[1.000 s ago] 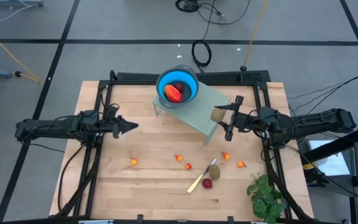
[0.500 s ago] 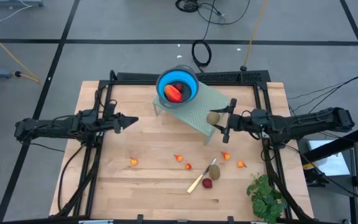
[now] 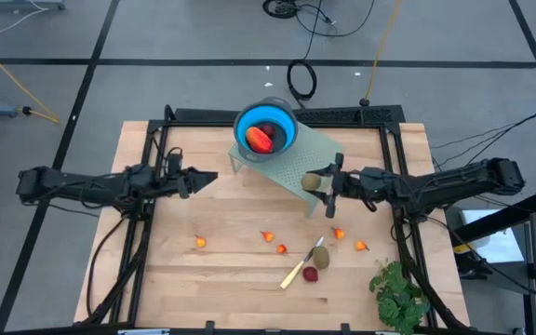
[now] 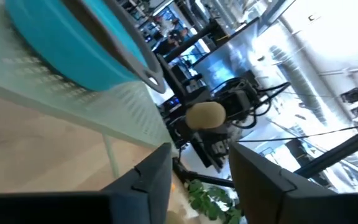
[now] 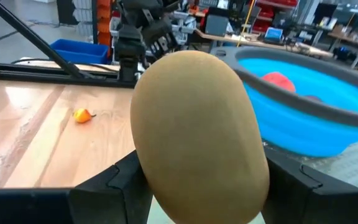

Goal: Pick & Place Fruit
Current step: Put the kiwi into the blue strainer bowl on the shelf

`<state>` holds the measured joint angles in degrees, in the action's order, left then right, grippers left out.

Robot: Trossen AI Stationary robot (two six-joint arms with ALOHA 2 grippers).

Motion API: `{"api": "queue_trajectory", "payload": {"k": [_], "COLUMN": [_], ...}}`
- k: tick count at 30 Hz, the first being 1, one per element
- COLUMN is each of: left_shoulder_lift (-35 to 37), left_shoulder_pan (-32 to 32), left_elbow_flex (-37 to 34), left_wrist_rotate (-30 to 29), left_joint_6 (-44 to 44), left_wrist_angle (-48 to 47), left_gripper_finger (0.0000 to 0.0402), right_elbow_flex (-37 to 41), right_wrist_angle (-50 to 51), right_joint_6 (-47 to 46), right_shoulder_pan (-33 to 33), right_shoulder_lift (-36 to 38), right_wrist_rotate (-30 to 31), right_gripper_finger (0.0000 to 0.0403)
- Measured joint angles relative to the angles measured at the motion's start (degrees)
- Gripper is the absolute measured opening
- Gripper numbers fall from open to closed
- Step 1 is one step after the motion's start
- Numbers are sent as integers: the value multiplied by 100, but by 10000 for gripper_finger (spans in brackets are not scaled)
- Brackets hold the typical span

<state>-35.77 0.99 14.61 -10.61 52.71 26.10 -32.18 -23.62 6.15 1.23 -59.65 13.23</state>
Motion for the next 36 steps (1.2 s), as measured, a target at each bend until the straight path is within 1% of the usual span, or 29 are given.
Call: {"api": "queue_trajectory", "payload": {"k": [4, 7, 10, 15, 18, 22, 25, 30, 36], "left_shoulder_lift": [-487, -837, -1159, -1718, -2026, -2436, -2722, -3184, -3777], "left_shoulder_pan": [-100, -174, -261, -348, -387, -452, -504, -531, -527], "left_elbow_flex": [0, 29, 249, 820, 1218, 1797, 2294, 3044, 3737], "left_wrist_rotate": [0, -2, -6, -5, -7, -7, -7, -5, -66], "left_joint_6": [0, -4, -76, -465, -741, -1057, -1273, -1495, -1628], "left_wrist_angle": [712, 1141, 1147, 1133, 1135, 958, 513, -249, -512], "left_gripper_finger": [186, 198, 204, 203, 204, 205, 205, 205, 205], "right_elbow_flex": [0, 0, 0, 0, -85, -514, -762, -990, -1098], "right_wrist_angle": [-10, -13, -6, 101, 439, 1316, 1781, 1931, 1968], "right_joint_6": [-128, -230, -529, -819, -947, -999, -990, -981, -978], "right_shoulder_pan": [0, 0, 0, 0, 0, 0, 0, 0, 0], "right_shoulder_lift": [-55, -60, -60, -60, -61, -62, -62, -58, -60], "right_wrist_rotate": [-149, -152, -152, -154, -154, -157, -155, -154, -145], "right_gripper_finger": [217, 216, 216, 216, 216, 216, 215, 215, 215]}}
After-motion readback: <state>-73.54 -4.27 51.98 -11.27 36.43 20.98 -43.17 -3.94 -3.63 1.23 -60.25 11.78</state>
